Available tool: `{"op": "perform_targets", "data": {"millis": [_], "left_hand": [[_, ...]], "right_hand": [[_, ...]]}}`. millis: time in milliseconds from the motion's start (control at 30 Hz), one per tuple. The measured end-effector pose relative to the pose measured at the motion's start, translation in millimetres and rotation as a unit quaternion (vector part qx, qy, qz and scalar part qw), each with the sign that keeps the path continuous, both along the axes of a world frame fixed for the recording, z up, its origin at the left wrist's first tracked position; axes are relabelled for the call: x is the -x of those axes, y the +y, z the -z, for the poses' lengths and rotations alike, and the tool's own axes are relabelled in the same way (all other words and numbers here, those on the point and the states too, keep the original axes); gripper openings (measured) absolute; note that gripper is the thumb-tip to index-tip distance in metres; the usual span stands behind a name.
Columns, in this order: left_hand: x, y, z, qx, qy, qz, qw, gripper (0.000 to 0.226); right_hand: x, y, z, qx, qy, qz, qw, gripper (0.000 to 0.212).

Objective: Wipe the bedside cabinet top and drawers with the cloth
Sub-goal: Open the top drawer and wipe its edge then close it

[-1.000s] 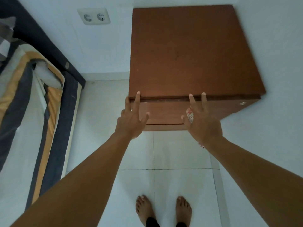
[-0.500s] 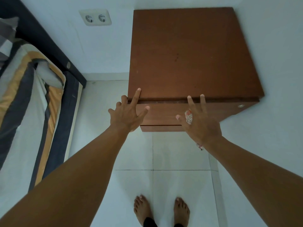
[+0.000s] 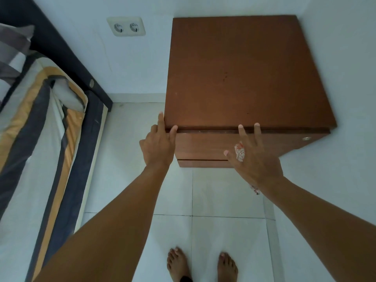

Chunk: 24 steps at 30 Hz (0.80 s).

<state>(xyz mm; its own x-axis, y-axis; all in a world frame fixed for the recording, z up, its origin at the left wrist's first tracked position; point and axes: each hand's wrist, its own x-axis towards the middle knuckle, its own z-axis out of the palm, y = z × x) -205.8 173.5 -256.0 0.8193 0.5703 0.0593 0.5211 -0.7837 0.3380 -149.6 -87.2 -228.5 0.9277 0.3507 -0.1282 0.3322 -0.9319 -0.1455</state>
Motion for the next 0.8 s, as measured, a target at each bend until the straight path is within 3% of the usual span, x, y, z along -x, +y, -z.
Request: {"op": "perform_targets", "data": {"millis": [167,433,633,800], "left_hand": [[28.2,-10.7,11.7,0.111,-0.059,0.081,0.989,0.056],[41.1,15.0,18.4,0.079,0.024,0.199,0.977,0.082],[38.0,19.2,14.2,0.079,0.060,0.204,0.974,0.092],[25.8,22.4,-2.3,-0.001,0.177,0.191,0.966,0.092]], "right_hand": [[1.7,0.8,-3.0,0.000,0.004,0.003,1.000,0.090],[-0.9,-0.8,-6.1,0.004,0.017,-0.003,1.000,0.089],[-1.1,0.9,-7.2,0.020,0.012,-0.007,1.000,0.090],[-1.4,1.0,-8.4,0.018,0.025,-0.009,0.999,0.090]]}}
